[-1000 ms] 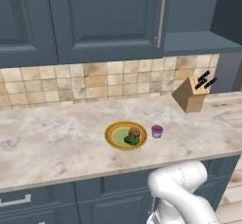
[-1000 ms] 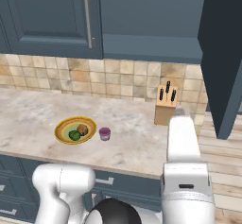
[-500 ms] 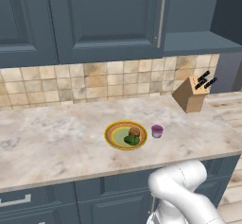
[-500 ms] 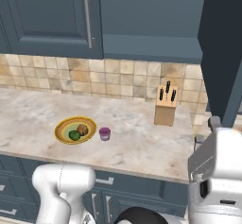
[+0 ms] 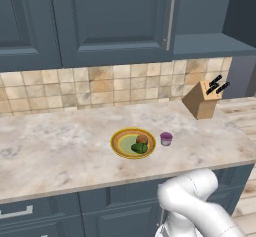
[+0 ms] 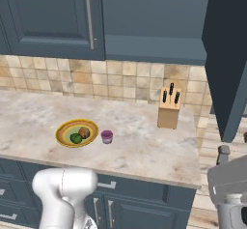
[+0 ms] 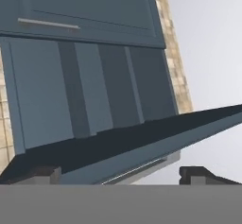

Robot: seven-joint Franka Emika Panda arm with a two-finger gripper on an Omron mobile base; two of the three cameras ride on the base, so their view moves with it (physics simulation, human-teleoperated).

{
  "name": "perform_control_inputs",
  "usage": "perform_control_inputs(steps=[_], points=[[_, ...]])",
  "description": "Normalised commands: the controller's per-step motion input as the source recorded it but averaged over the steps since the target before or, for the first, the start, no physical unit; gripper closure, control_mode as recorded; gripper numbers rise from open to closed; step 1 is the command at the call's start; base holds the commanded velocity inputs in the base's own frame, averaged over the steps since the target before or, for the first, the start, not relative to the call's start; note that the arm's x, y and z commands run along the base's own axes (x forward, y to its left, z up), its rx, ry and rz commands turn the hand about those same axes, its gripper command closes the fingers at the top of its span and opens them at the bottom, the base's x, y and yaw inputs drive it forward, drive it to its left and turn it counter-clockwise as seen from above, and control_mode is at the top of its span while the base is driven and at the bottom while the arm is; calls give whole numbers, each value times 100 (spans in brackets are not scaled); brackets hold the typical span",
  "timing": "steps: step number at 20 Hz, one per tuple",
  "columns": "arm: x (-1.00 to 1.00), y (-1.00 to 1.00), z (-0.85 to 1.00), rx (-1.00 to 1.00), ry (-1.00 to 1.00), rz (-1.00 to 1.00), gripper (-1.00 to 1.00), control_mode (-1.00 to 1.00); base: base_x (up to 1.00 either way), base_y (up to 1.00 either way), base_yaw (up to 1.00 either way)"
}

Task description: Pick the avocado and bread from the counter and place them on the plate. Then pick the jam from the cabinet and place it next to the plate. Lastly close the cabinet door.

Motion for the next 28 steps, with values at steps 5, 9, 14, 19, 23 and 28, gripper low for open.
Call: perform_control_inputs(steps=[5,9,14,19,23,28], points=[[-2,-41,0,0,0,3,-100,-100,0,0,0],[0,-38,0,-1,0,3,-100,-100,0,0,0],[0,-36,-1,-6,0,3,-100,-100,0,0,0],[2,-26,-18,-8,1,2,-100,-100,0,0,0],[10,-19,-27,-9,5,2,-100,-100,0,0,0],[29,-15,-24,-3,10,1,-100,-100,0,0,0]])
